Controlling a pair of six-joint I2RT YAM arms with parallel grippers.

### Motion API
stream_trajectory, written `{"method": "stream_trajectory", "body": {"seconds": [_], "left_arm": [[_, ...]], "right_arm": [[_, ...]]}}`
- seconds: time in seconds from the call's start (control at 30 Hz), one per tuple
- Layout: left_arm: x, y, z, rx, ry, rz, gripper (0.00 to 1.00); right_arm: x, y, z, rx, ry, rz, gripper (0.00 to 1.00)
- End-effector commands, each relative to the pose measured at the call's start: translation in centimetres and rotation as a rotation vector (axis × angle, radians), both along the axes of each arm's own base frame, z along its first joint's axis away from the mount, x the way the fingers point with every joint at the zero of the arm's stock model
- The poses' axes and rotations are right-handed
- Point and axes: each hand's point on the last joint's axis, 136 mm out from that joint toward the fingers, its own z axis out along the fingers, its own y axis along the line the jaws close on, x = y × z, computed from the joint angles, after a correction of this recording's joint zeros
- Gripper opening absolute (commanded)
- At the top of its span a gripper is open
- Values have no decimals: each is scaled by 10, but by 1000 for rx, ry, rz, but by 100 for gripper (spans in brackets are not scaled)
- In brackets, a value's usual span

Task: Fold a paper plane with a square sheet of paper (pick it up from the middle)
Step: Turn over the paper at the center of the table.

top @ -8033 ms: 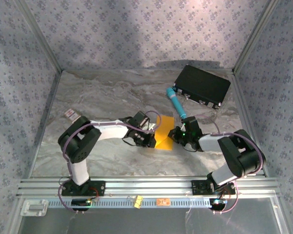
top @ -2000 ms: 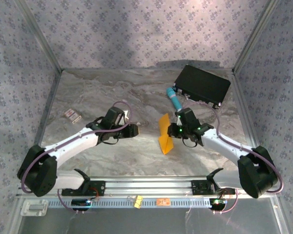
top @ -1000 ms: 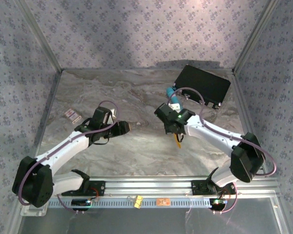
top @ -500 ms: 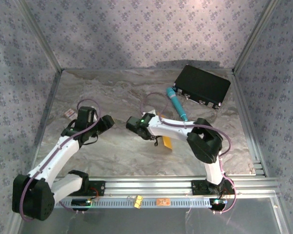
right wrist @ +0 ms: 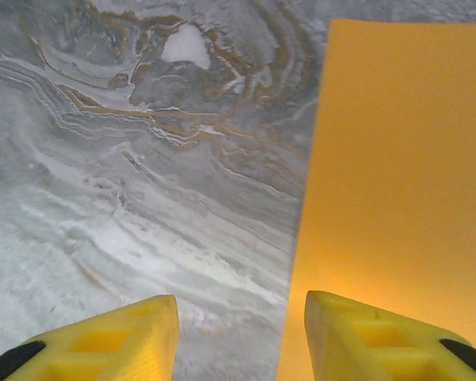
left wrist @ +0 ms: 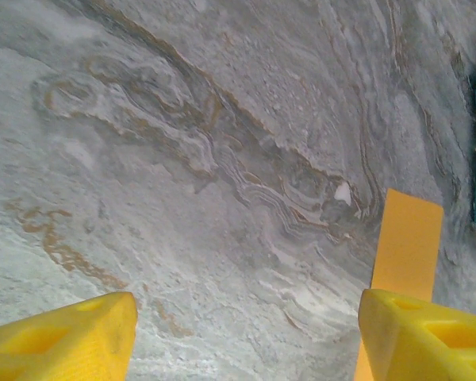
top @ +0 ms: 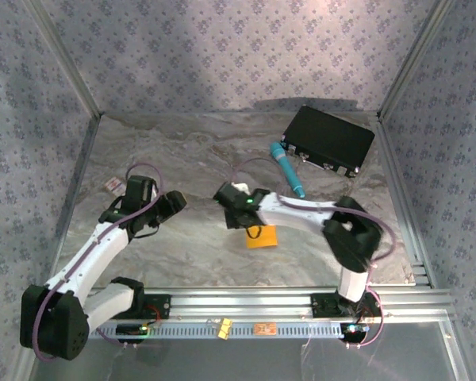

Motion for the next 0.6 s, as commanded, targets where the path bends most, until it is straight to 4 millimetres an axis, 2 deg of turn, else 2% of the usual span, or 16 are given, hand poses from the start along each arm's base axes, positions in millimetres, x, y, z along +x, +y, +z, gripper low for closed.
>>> {"method": "stream_trajectory", "body": {"seconds": [0.0, 0.17, 0.27, 0.43, 0.57], "left_arm": [[4, -24, 7, -92, -25, -101, 73], [4, -58, 2, -152, 1, -211, 73], [2, -81, -3, -164, 21, -276, 73], [-2, -112, -15, -198, 67, -339, 71], [-6, -122, -24, -200, 94, -350, 71]], "right_arm": [[3, 2, 26, 328, 23, 11, 39], [-8, -51, 13, 609, 83, -105, 20], [-15, -67, 6, 671, 137, -118, 13], [-22, -80, -12, 696, 206, -149, 11], [-25, -81, -18, 707, 243, -150, 10]]}}
